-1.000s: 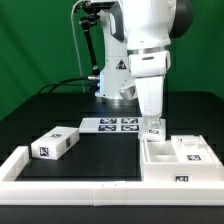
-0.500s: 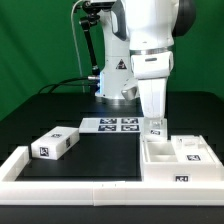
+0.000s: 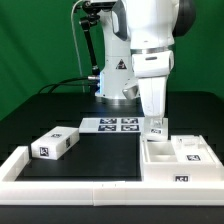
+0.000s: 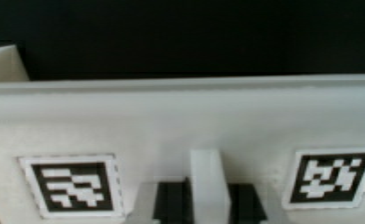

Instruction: Assemble cabinet

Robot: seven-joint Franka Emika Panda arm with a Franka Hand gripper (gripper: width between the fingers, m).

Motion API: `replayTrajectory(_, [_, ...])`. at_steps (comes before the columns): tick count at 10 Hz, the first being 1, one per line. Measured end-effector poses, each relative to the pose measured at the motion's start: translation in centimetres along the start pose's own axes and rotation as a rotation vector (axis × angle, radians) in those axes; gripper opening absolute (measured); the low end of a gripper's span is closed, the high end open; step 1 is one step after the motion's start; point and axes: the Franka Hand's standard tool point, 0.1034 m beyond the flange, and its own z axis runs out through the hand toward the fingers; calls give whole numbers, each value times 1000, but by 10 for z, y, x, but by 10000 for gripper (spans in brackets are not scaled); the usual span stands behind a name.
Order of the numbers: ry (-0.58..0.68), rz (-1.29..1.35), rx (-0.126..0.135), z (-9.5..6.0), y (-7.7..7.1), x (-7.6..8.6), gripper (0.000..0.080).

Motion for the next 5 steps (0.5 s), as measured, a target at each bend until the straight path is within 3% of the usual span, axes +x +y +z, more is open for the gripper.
replayTrajectory(1, [-1, 1, 3, 1, -1, -1, 70])
replayTrajectory(2, [9, 3, -20, 0, 1, 0, 70])
replayTrajectory(3, [41, 16, -89, -1, 2, 5, 70])
replayTrajectory(4, [84, 35, -176, -4, -1, 12, 70])
replayTrajectory(5, [72, 33, -156, 0, -7, 7, 70])
